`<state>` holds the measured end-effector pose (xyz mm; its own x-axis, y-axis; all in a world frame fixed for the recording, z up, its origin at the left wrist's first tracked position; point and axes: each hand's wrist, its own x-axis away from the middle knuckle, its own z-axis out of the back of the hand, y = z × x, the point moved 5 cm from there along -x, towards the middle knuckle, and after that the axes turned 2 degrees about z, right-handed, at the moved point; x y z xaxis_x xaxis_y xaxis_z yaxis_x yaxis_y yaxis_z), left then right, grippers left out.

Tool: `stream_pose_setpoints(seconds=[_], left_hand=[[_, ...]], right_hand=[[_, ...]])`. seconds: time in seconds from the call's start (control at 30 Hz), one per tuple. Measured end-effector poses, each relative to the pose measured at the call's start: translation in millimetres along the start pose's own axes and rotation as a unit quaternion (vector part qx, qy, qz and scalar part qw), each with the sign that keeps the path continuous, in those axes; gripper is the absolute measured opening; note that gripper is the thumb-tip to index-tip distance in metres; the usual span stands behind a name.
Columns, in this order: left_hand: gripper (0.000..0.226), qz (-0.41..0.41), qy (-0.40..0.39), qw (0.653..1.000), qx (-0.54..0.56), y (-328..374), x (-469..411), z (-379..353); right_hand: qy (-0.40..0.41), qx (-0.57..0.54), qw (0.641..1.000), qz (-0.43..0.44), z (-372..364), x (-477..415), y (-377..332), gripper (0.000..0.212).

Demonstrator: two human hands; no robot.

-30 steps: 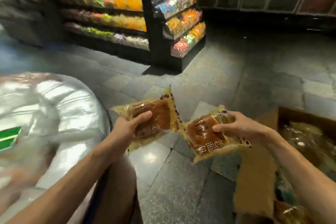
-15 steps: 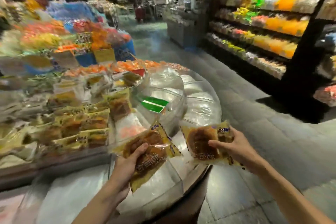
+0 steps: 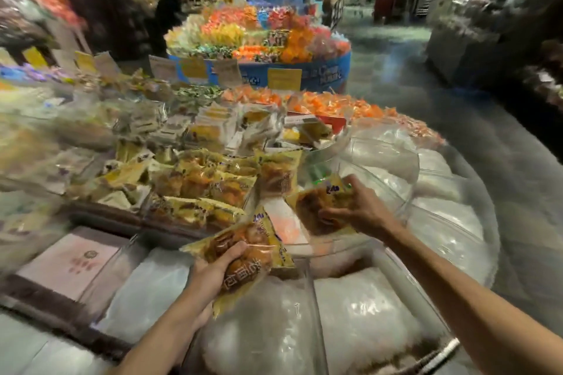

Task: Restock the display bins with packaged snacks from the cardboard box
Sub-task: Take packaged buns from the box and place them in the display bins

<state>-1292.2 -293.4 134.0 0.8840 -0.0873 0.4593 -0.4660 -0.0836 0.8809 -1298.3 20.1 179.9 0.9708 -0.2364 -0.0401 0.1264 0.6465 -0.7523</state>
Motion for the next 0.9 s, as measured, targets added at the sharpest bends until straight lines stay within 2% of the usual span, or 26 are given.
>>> stream_pose_setpoints(seconds=[0.1, 0.17, 0.27, 0.37, 0.53, 0.67, 0.77, 0.83, 0.9], left_hand=[[0.077, -0.005, 0.036, 0.999, 0.002, -0.3, -4.7, -1.0], [0.081, -0.005, 0.032, 0.999, -0.009, -1.9, -7.1, -2.0], [0.072, -0.008, 0.033, 0.999, -0.016, -0.6, -13.9, 1.3], [0.063, -0.016, 0.036, 0.998, -0.038, 6.8, -22.5, 2.8], [0.053, -0.026, 0.016, 0.998, -0.054, 22.3, -43.5, 3.9], [0.061, -0.03, -0.002, 0.997, -0.069, 31.3, -64.1, 9.2], [0.057, -0.036, -0.01, 0.996, -0.084, 36.8, -77.1, 13.2], [0.068, -0.029, -0.018, 0.995, -0.092, 38.2, -86.2, 16.7], [0.081, -0.018, -0.025, 0.995, -0.096, 40.5, -93.6, 19.4]], right_hand=[[-0.058, 0.153, 0.984, 0.076, -22.4, -60.0, -21.7, 0.064], [-0.092, 0.217, 0.965, 0.115, -43.3, -89.7, -33.2, 0.069], [-0.108, 0.306, 0.933, 0.153, -68.4, -122.2, -41.2, 0.067], [-0.119, 0.36, 0.905, 0.195, -89.7, -143.3, -47.6, 0.07], [-0.158, 0.383, 0.878, 0.239, -128.7, -169.6, -46.8, 0.08], [-0.106, 0.481, 0.829, 0.266, -146.8, -179.6, -47.5, 0.08], [-0.058, 0.477, 0.831, 0.279, -150.1, -179.5, -48.6, 0.086], [-0.035, 0.484, 0.817, 0.312, -151.4, -179.4, -44.8, 0.096], [-0.025, 0.499, 0.794, 0.347, -150.0, -176.9, -43.0, 0.096]])
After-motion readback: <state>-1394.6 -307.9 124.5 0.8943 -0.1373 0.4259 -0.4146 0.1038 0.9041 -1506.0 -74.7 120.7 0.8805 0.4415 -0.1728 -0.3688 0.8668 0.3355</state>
